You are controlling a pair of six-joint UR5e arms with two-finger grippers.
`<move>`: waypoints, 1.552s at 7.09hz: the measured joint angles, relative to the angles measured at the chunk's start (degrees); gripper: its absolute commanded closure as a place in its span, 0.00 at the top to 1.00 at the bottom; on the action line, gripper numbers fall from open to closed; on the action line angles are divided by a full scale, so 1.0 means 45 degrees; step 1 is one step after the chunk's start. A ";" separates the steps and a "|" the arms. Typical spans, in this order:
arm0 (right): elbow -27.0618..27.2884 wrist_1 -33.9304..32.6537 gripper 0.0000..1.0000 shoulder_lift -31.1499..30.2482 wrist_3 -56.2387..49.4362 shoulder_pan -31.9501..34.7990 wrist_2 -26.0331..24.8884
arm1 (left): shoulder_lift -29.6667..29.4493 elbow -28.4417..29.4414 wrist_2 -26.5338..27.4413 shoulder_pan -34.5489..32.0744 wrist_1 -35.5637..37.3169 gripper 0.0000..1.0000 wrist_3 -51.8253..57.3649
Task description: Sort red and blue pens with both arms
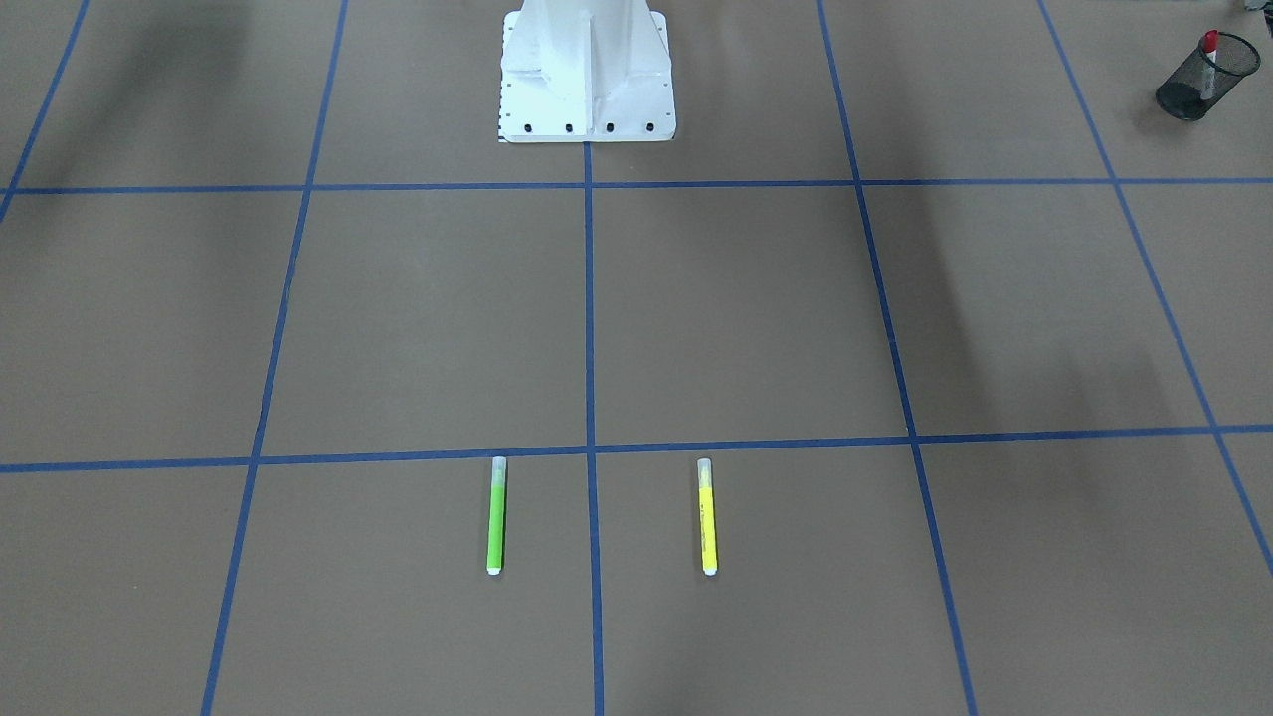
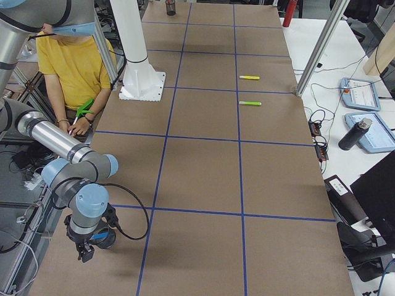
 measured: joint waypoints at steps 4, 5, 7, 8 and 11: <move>-0.0426 -0.0019 0.99 0.2226 0.2656 -0.0106 0.1809 | 0.0070 0.0043 0.0035 -0.0016 0.0007 1.00 -0.0017; -0.0434 -0.0002 0.99 0.2794 0.4110 -0.0406 0.2510 | 0.0070 0.0051 0.0087 -0.0019 0.0007 1.00 -0.0027; -0.0440 0.0063 0.99 0.4198 0.7560 -0.1621 0.3864 | 0.0068 0.0071 0.0180 -0.0019 0.0024 1.00 -0.0066; -0.0439 0.0093 0.99 0.5015 0.9485 -0.2253 0.4442 | 0.0071 0.0120 0.0201 -0.0020 0.0037 1.00 -0.0074; -0.0339 0.0322 0.99 0.6845 1.4602 -0.3438 0.5279 | 0.0007 -0.0202 0.1199 -0.0036 0.0046 1.00 -0.0040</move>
